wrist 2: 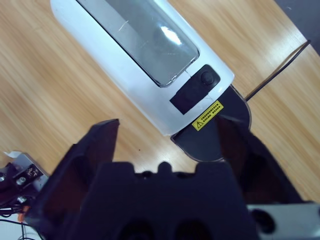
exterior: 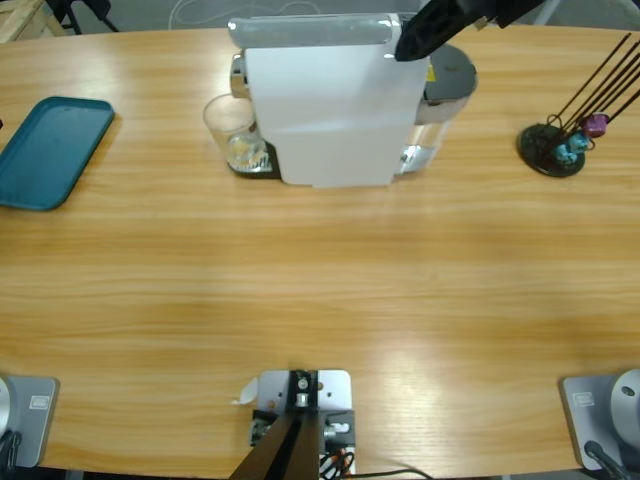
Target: Pour coffee
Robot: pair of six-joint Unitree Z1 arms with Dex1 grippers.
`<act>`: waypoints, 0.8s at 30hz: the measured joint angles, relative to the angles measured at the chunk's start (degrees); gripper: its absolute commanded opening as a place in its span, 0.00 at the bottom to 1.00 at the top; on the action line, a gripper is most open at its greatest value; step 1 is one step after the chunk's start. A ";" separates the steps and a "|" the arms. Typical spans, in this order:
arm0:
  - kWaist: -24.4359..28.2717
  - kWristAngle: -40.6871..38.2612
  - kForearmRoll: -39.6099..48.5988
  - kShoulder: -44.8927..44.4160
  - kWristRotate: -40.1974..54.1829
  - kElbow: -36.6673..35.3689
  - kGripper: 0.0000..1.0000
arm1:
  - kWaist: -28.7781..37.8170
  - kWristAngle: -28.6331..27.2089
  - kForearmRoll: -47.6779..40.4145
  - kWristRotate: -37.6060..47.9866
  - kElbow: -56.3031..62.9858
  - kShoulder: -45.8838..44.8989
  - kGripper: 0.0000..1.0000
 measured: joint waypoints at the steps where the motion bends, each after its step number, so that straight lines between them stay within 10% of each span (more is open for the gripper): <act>1: 0.00 0.00 0.00 0.00 0.00 0.00 0.89 | 0.00 0.00 -0.05 0.23 0.01 0.00 0.92; 24: 0.00 -1.09 0.00 0.25 0.03 0.00 1.00 | -1.18 0.00 -1.80 2.14 2.97 -0.04 0.95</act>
